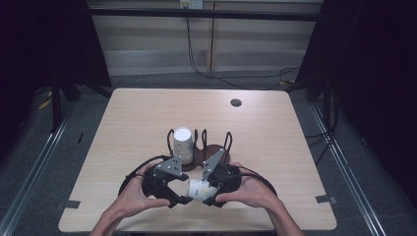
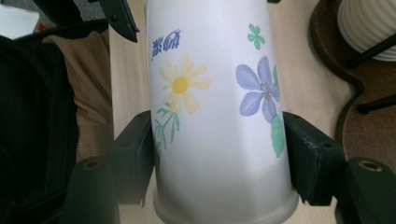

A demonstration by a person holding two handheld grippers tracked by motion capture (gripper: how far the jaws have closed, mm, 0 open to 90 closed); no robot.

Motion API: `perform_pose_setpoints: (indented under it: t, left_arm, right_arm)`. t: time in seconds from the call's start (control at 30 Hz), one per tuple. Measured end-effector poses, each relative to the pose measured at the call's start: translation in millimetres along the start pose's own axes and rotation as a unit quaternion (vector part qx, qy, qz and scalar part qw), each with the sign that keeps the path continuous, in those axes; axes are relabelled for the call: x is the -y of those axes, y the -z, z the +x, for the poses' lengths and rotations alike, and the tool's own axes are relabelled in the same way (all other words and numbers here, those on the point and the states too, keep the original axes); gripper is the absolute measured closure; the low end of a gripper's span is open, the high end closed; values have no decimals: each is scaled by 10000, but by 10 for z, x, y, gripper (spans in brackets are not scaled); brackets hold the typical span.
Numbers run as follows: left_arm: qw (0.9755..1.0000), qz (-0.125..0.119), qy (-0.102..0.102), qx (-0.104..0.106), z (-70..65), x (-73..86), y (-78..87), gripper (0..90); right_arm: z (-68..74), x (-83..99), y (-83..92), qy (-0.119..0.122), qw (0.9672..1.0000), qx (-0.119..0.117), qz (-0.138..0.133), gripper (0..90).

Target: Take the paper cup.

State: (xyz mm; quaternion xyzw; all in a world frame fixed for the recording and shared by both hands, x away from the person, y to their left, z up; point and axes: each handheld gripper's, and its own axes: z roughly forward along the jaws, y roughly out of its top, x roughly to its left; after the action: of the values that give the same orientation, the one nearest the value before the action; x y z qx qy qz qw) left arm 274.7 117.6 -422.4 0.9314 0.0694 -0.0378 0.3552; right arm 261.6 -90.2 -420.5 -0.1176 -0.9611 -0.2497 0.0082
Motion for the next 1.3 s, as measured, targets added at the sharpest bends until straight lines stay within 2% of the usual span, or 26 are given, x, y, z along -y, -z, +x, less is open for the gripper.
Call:
perform_pose_setpoints:
  t: [0.2,0.33,0.5,0.6,0.8,0.93,1.23,1.3]
  left_arm:
    - [9999,125,-46,42,-10,-4,-32,281]
    - [9999,86,-23,83,-8,3,-8,281]
    - [9997,181,-71,176,-24,-2,-27,310]
    - [9995,200,-100,229,-40,-1,-40,346]
    - [9994,197,-31,268,-29,0,-53,310]
    - [9992,236,-81,304,-30,0,-58,342]
    - [9990,197,-25,395,-31,0,-46,338]
    - [9992,180,-43,355,-36,-1,-47,343]
  right_arm:
    - [30,-20,-39,58,9999,-48,117,329]
    - [36,-33,-49,80,9999,-80,70,328]
    - [24,-28,-91,59,9996,-278,-23,328]
    - [32,-37,-103,69,9996,-284,-7,328]
    - [43,-49,-109,71,9995,-307,-34,328]
    - [41,-52,-110,68,9994,-330,-54,327]
    - [50,-63,-106,68,9992,-372,-126,326]
    - [51,-63,-108,47,9992,-381,-131,326]
